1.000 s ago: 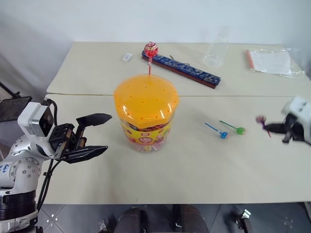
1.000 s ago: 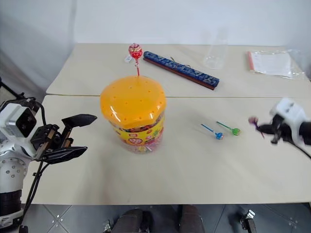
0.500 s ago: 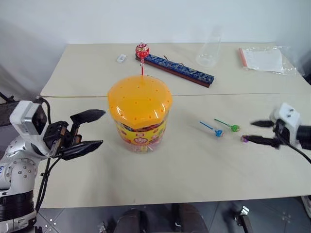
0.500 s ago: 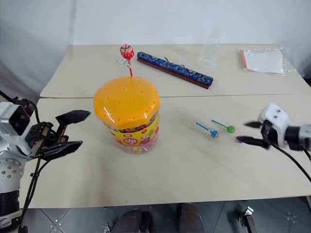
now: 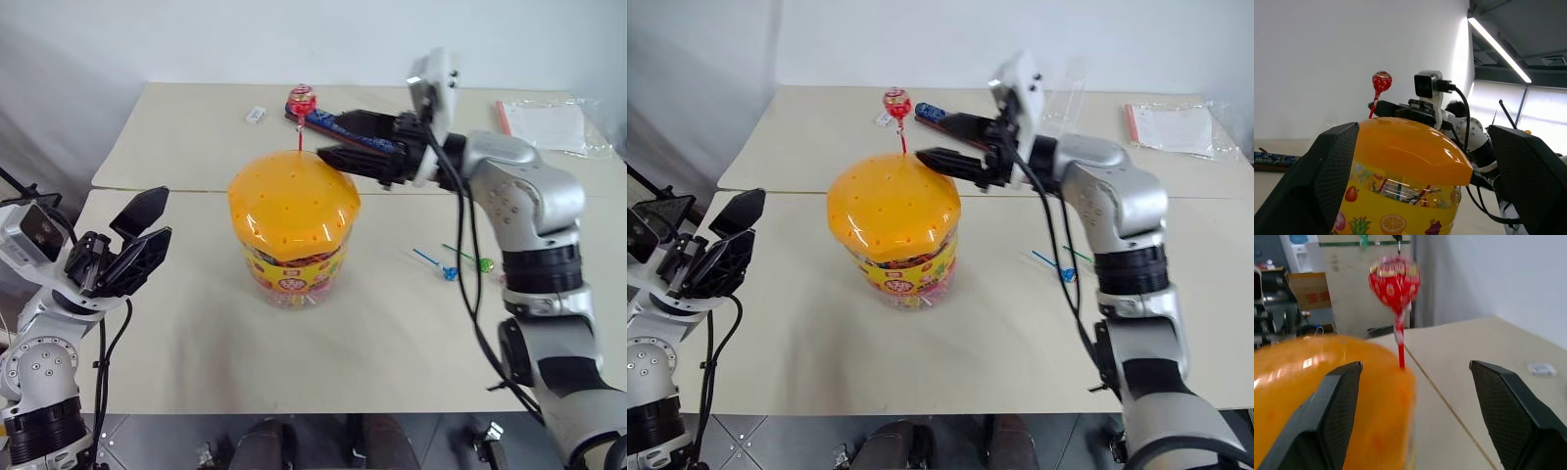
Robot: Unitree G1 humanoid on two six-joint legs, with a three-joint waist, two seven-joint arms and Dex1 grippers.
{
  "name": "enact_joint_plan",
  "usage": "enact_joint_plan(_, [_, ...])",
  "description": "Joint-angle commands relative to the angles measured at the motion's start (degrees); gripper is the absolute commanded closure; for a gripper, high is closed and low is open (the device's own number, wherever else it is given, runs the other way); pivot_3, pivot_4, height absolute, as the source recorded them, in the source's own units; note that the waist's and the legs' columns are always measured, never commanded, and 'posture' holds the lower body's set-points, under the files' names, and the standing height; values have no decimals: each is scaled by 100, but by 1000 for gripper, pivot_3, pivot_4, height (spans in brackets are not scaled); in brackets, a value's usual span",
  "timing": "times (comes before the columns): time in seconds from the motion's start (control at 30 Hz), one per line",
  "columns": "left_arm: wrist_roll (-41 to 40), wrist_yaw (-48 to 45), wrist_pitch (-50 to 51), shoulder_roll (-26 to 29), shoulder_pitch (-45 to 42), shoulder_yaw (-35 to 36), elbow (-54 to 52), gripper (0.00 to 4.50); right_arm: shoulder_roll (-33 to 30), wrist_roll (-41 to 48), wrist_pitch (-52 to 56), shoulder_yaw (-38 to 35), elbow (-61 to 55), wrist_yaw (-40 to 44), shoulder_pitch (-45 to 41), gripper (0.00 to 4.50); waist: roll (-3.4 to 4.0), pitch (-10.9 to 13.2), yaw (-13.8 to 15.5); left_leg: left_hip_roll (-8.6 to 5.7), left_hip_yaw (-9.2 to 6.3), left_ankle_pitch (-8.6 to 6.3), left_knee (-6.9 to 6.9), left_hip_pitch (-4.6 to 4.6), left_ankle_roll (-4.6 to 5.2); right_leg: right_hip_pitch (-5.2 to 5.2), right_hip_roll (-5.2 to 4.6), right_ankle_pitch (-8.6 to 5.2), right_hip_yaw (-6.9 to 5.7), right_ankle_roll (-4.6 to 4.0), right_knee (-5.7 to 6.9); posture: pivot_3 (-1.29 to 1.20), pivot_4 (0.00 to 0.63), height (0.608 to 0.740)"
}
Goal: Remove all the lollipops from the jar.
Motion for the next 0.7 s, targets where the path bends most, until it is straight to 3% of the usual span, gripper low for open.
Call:
enact_joint_plan(0.03, [-16,-10,-137,-36,45,49,-168,0,306,73,212,61,28,-62,-203,843,0,0,-21,1,0,0,0,0,0,0,2,0,-1,0,0,0,150,740])
enact_joint_plan(0.17, [22,6,-202,-87,76,20,-194,0,595,-7,114,12,138,-186,-288,1774,0,0,-89,1,3,1,0,1,1,0,4,0,1,0,0,0,150,740])
enact_joint_plan(0.43, [83,-47,-264,-99,9,-51,-139,0,618,7,-106,-147,214,11,-348,4487,0,0,-98,7,9,1,-1,4,0,0,10,0,3,0,-1,0,150,740])
enact_joint_plan(0.63, [202,-447,-225,84,-63,-273,-170,0,256,308,-1007,-1247,322,35,-239,4487,-1,0,-51,1,4,1,-5,0,0,-1,9,0,2,0,-2,0,150,740])
enact_joint_plan(0.7, [270,-677,-157,257,-45,-385,-219,0,-310,318,-847,-1470,320,201,-80,4487,-2,1,-39,-5,0,1,-4,-4,1,-1,5,0,3,1,-4,0,150,740])
